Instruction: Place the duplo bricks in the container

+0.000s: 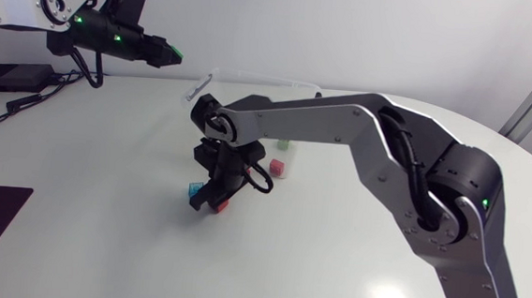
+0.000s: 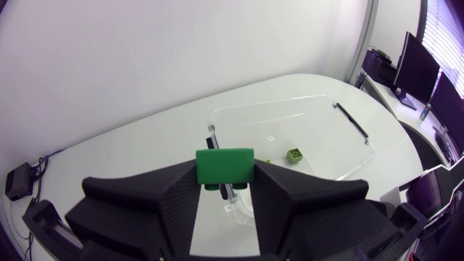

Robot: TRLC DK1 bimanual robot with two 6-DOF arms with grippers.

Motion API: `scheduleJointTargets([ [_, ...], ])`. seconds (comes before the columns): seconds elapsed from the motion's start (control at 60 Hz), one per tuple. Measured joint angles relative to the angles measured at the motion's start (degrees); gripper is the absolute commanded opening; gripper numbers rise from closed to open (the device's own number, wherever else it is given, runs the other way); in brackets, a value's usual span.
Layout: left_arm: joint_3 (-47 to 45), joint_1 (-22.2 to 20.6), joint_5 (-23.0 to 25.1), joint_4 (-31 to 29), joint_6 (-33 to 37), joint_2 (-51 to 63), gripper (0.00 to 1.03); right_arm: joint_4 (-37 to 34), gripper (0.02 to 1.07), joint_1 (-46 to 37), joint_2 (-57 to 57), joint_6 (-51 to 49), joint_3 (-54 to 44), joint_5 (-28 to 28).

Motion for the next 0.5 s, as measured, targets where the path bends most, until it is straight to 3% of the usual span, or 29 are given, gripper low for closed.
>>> scheduleJointTargets([
  [0.367, 11.37, -5.55, -0.15, -0.31, -2.89, 9.16, 0.17, 3.69, 0.30, -1.62, -12.83, 1.25, -13.70, 0.31],
  [0.433, 13.75, -6.91, -1.22, -0.70, -3.17, 11.41, 0.21, 3.67, 0.30, -1.62, -17.59, 1.40, -15.54, 0.50],
  [0.5, 14.97, -8.07, -1.92, -0.74, -3.17, 13.25, 0.32, 3.65, 0.30, -1.75, -22.12, 1.44, -16.09, 1.01],
])
